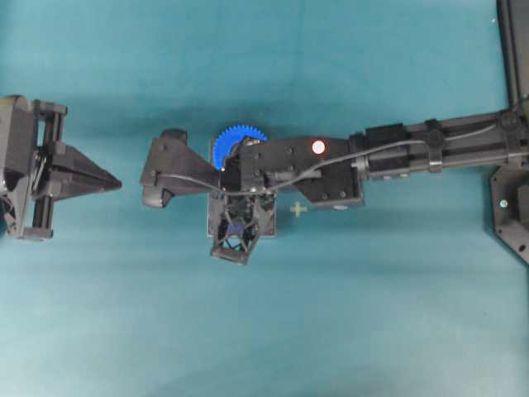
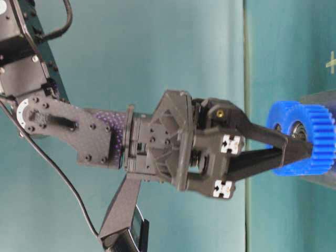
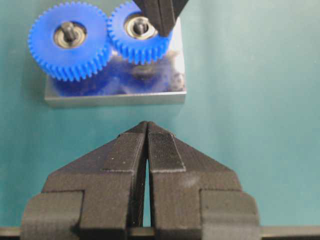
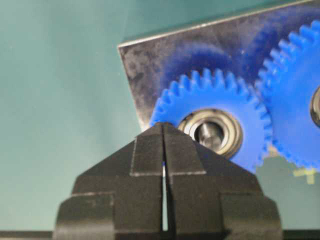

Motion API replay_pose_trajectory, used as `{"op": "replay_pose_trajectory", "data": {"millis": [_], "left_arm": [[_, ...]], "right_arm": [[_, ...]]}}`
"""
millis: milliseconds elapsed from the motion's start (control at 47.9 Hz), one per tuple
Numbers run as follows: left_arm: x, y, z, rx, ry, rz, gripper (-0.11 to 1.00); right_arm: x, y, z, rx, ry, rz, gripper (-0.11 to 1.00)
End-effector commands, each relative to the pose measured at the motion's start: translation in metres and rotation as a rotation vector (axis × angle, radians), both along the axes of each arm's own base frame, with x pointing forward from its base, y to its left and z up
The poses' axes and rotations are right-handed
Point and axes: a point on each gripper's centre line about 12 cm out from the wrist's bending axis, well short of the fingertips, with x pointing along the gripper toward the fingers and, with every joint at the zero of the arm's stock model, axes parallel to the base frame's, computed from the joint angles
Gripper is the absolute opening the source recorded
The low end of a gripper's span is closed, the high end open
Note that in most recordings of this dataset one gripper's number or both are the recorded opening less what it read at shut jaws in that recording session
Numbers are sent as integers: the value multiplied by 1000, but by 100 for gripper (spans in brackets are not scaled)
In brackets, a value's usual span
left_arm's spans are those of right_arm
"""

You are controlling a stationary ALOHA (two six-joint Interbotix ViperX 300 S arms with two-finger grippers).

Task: Fit the small gear onto the shaft.
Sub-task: 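Lower the gear onto the shaft and push it down, meshing teeth, then open the right gripper and withdraw it to the right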

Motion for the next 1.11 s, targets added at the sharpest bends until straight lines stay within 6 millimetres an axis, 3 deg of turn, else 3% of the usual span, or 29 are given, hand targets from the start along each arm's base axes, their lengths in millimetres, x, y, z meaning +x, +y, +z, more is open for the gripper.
{"op": "replay_pose_trajectory", "data": {"millis": [0,125,313,564,752,1086], "left_arm": [[2,0,6,-1,-23,-1,0],[2,0,7,-1,-26,-1,0],[2,0,7,-1,-26,-1,0],[3,0,9,1,-29,-2,0],[3,0,10,2,-31,-3,0],[3,-2,10,5,-31,-12,0]], "right_arm": [[-5,-14,41,-32,-72,-20,-2],[-18,-27,71,-92,-100,-42,-2],[-36,-34,84,-116,-103,-50,-2],[-83,-34,87,-124,-156,-37,-2],[-106,-33,89,-112,-267,-27,-2],[-132,-26,61,-108,-231,4,-2]]}}
